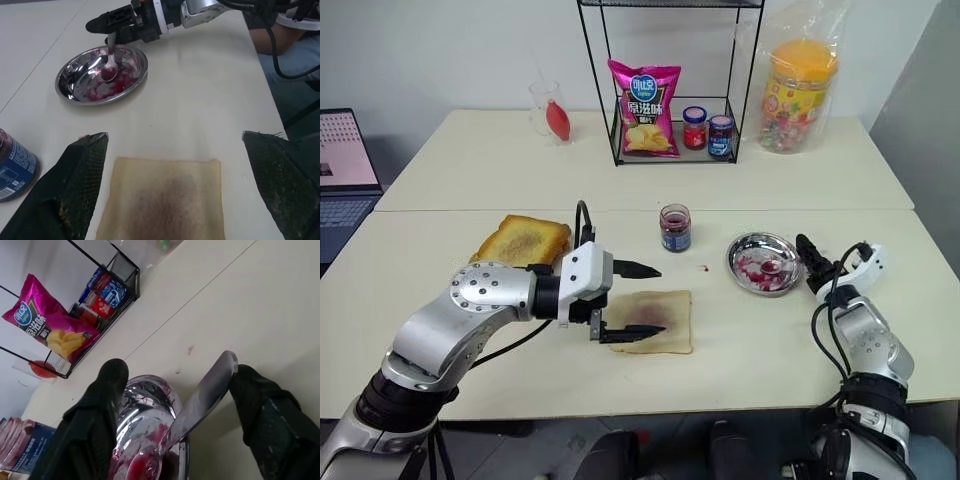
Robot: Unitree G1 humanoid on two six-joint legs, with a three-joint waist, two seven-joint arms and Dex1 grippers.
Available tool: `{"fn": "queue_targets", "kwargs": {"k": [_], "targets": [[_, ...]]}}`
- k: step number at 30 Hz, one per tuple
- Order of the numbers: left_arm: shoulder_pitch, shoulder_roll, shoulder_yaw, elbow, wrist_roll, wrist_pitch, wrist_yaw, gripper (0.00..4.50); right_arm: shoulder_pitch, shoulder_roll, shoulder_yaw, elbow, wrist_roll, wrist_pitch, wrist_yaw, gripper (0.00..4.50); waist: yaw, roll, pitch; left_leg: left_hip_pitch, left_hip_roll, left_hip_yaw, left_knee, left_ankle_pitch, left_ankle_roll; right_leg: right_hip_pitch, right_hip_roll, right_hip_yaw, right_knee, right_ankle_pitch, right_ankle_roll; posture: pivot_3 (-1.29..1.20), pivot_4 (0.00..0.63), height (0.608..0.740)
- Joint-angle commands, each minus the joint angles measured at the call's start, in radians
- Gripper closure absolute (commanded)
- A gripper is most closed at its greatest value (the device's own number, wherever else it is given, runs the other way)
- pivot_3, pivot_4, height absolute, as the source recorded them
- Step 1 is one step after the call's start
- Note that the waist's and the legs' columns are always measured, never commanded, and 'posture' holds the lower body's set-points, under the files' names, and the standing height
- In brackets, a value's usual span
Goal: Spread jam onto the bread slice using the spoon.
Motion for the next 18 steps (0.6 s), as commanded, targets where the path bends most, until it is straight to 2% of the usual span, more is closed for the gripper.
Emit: {"fn": "queue_targets", "kwargs": {"k": [1, 12, 18], "targets": [[-0.004, 0.000, 0.025, -0.020, 0.010, -0.018, -0.001, 0.00, -0.026, -0.018, -0.004, 0.013, 0.004, -0.032, 0.039, 1.93, 0.000, 0.000, 0.000, 0.000, 0.000, 0.000, 0.000, 0.000, 0.000, 0.000, 0.000, 0.000, 0.000, 0.000, 0.000, 0.00, 0.150, 0.740], [0.004, -0.010, 0.034, -0.014, 0.018, -0.024, 0.010, 0.00, -0.009, -0.018, -0.016, -0.034, 0.033, -0.016, 0.057, 4.39, 0.001, 0.000, 0.000, 0.000, -0.001, 0.000, 0.002, 0.000, 0.000, 0.002, 0.000, 0.000, 0.000, 0.001, 0.002, 0.00, 0.150, 0.740], [0.015, -0.008, 0.038, -0.011, 0.024, -0.030, 0.009, 0.00, 0.024, -0.018, -0.011, -0.102, 0.064, 0.009, 0.056, 4.45, 0.000, 0.000, 0.000, 0.001, -0.001, 0.000, 0.002, 0.000, 0.000, 0.002, -0.001, 0.000, -0.001, 0.001, 0.002, 0.00, 0.150, 0.740]]}}
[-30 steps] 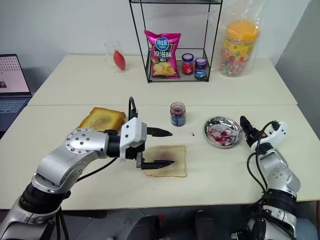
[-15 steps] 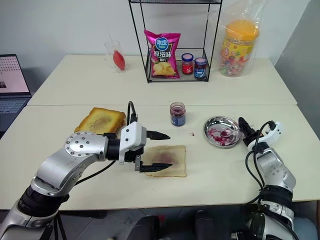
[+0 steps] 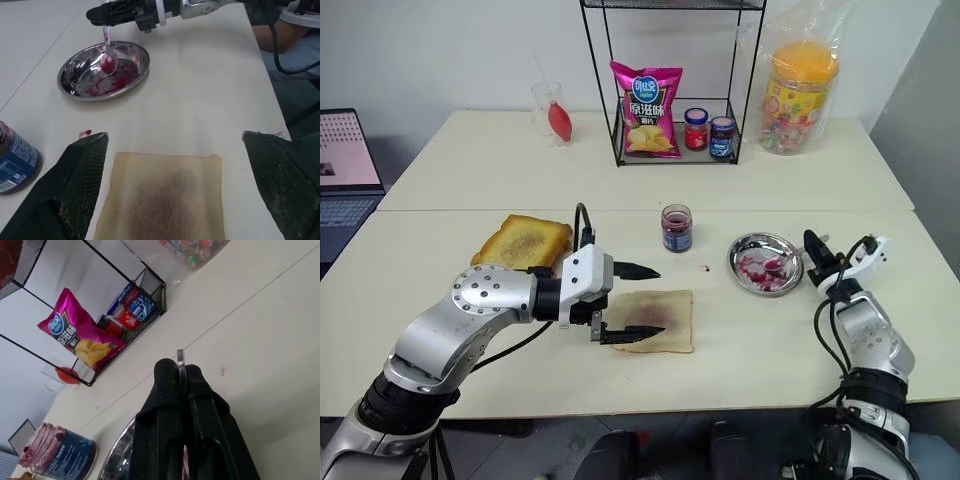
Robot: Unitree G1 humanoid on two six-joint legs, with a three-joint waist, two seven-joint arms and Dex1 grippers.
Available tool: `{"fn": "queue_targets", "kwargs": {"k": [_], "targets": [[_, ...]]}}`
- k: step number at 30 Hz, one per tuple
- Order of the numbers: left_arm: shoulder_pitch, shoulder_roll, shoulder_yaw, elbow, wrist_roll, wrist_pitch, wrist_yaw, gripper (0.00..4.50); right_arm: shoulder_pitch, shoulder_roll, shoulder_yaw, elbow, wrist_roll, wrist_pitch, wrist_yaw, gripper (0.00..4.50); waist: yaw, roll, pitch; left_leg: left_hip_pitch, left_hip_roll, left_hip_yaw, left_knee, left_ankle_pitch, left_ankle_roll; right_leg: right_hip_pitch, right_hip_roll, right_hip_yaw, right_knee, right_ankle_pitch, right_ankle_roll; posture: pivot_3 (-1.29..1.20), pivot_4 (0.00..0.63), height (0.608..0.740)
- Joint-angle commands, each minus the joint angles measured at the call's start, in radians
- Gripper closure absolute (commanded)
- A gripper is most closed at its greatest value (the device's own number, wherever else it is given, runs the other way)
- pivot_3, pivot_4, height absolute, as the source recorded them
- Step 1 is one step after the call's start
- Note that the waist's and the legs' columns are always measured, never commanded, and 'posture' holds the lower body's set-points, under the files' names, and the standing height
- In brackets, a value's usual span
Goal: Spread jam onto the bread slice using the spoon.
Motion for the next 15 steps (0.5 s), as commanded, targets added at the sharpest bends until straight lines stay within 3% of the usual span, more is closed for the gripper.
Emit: {"fn": "queue_targets", "kwargs": {"k": [1, 9, 15], "targets": [[0.001, 0.000, 0.037, -0.014, 0.007, -0.024, 0.005, 0.00, 0.014, -0.012, -0.004, -0.075, 0.026, 0.017, -0.003, 4.45, -0.001, 0.000, 0.000, 0.000, 0.000, 0.000, 0.000, 0.000, 0.000, 0.000, 0.000, 0.000, 0.000, 0.000, 0.000, 0.00, 0.150, 0.740], [0.087, -0.014, 0.175, -0.012, -0.005, 0.011, 0.136, 0.00, 0.012, -0.061, 0.115, -0.467, 0.060, 0.111, -0.012, 4.45, -0.002, 0.005, 0.003, -0.001, 0.000, 0.001, 0.000, 0.000, 0.000, -0.002, 0.000, 0.001, 0.001, 0.000, 0.000, 0.00, 0.150, 0.740], [0.191, -0.072, 0.324, 0.002, -0.042, 0.061, 0.270, 0.00, -0.164, -0.054, 0.290, -0.560, -0.004, 0.105, -0.029, 4.45, -0.004, 0.005, 0.003, -0.001, 0.002, 0.000, -0.001, 0.000, 0.000, -0.003, 0.001, 0.000, 0.001, 0.000, 0.000, 0.00, 0.150, 0.740]]}}
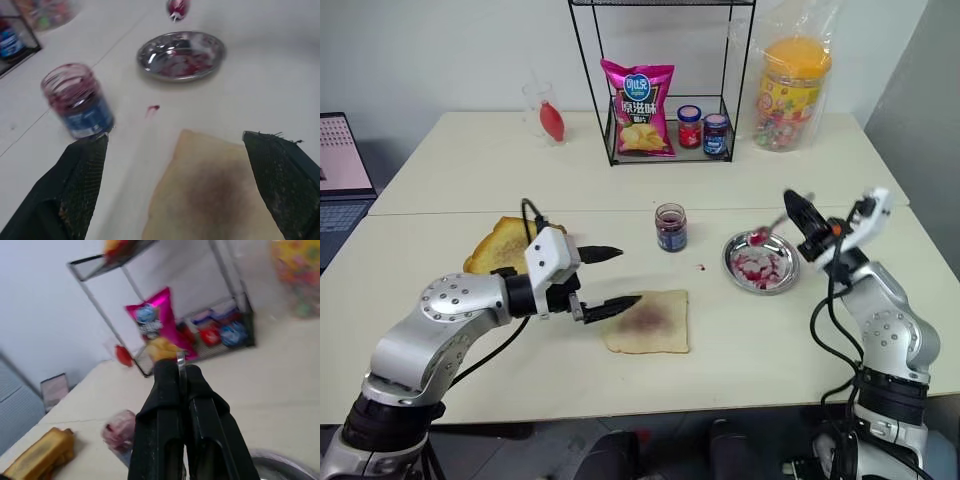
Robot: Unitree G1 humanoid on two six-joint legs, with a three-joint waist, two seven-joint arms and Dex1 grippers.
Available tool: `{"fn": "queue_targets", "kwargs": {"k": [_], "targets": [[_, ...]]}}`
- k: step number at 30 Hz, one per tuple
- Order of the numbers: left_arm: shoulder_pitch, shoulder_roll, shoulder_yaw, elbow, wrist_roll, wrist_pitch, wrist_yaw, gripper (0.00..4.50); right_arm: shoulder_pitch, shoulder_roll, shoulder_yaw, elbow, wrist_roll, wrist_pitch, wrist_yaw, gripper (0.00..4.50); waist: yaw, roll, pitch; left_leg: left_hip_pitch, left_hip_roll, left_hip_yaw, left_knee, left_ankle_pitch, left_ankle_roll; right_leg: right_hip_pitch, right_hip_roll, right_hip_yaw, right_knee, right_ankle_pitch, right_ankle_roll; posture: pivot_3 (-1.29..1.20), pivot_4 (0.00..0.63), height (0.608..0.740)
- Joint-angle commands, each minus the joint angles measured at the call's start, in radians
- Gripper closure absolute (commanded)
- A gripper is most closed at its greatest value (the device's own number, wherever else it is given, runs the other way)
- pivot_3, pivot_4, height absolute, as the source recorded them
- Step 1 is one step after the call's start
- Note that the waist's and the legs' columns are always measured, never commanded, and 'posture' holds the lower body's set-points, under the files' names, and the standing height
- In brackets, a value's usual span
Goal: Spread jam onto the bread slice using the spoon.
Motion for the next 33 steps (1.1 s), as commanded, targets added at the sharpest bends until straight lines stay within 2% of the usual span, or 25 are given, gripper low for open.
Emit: {"fn": "queue_targets", "kwargs": {"k": [1, 5, 8, 14, 22, 33], "targets": [[0.034, -0.029, 0.100, -0.011, -0.031, 0.028, 0.078, 0.00, -0.134, 0.011, 0.117, -0.031, -0.057, -0.030, 0.011, 4.45, 0.002, 0.000, 0.000, 0.000, 0.000, -0.001, 0.000, 0.000, 0.000, 0.000, 0.000, -0.001, 0.000, 0.000, 0.000, 0.00, 0.150, 0.740], [0.052, -0.033, 0.117, -0.035, -0.046, 0.034, 0.085, 0.00, -0.266, 0.052, 0.238, 0.088, -0.159, -0.099, 0.063, 4.45, 0.006, -0.001, 0.000, 0.000, 0.000, 0.000, 0.000, 0.000, 0.000, 0.000, 0.000, 0.000, -0.001, 0.000, 0.000, 0.00, 0.150, 0.740], [0.063, -0.029, 0.122, -0.056, -0.067, 0.050, 0.087, 0.00, -0.310, 0.070, 0.300, 0.189, -0.240, -0.166, 0.113, 4.45, 0.010, -0.001, 0.000, -0.001, -0.001, 0.000, 0.000, 0.000, 0.000, 0.000, -0.001, -0.001, -0.001, 0.000, 0.000, 0.00, 0.150, 0.740], [0.071, -0.024, 0.097, -0.093, -0.082, 0.076, 0.085, 0.00, -0.396, 0.098, 0.367, 0.463, -0.412, -0.360, 0.167, 4.45, 0.013, -0.001, 0.000, -0.004, -0.001, 0.000, 0.001, 0.000, 0.000, -0.003, -0.002, -0.001, -0.001, 0.003, -0.005, 0.00, 0.150, 0.740], [0.050, -0.021, 0.073, -0.093, -0.081, 0.085, 0.089, 0.00, -0.448, 0.121, 0.377, 0.670, -0.524, -0.515, 0.202, 4.45, 0.010, -0.001, -0.001, -0.010, -0.001, 0.000, 0.001, 0.000, 0.000, -0.010, -0.001, -0.001, 0.002, 0.004, -0.006, 0.00, 0.150, 0.740], [0.012, -0.016, 0.061, -0.076, -0.073, 0.094, 0.090, 0.00, -0.489, 0.177, 0.391, 0.808, -0.613, -0.533, 0.203, 4.45, 0.009, -0.001, -0.001, -0.008, -0.002, -0.001, 0.003, 0.000, 0.000, -0.011, -0.001, -0.001, 0.012, 0.003, -0.007, 0.00, 0.150, 0.740]]}}
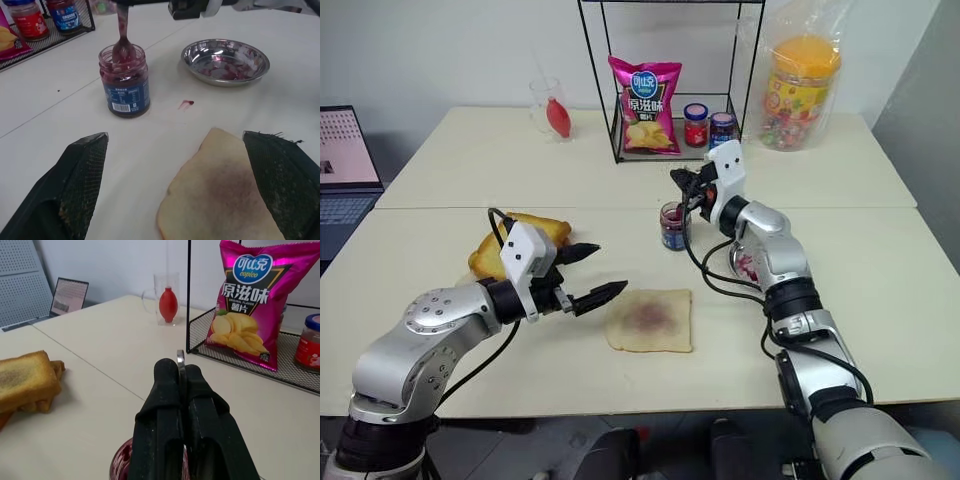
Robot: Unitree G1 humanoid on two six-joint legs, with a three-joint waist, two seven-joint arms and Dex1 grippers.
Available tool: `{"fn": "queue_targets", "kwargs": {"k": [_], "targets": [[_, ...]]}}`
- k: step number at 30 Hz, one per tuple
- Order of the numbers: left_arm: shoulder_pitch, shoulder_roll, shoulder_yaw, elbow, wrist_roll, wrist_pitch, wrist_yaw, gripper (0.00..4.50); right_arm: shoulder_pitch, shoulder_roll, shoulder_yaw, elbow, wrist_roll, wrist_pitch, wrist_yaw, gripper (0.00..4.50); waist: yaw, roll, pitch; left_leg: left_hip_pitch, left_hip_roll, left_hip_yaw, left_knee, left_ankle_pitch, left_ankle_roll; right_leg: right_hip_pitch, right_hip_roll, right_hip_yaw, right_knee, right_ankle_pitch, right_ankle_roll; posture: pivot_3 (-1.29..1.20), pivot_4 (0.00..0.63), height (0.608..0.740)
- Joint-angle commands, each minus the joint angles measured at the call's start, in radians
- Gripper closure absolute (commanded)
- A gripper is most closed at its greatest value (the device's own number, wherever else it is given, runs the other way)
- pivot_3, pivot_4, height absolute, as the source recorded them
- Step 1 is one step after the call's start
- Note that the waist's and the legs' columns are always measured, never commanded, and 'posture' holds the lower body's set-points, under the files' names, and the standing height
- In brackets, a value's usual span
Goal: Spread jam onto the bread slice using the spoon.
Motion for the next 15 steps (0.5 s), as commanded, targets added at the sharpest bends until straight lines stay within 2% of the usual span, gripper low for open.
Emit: {"fn": "queue_targets", "kwargs": {"k": [1, 15], "targets": [[-0.016, 0.011, -0.004, -0.013, 0.005, -0.008, -0.005, 0.00, -0.022, 0.015, 0.001, 0.003, -0.025, -0.012, 0.003, 4.45, -0.001, 0.000, 0.000, 0.000, 0.000, 0.000, 0.000, 0.000, 0.000, 0.000, 0.000, 0.000, 0.000, 0.000, 0.000, 0.00, 0.150, 0.740], [0.015, 0.000, -0.003, 0.018, 0.039, -0.047, -0.002, 0.00, -0.012, 0.074, -0.120, -0.023, 0.084, 0.195, -0.022, 4.45, -0.005, 0.000, 0.000, 0.000, 0.000, 0.000, 0.000, 0.000, 0.000, 0.000, 0.000, 0.000, 0.001, 0.000, 0.000, 0.00, 0.150, 0.740]]}}
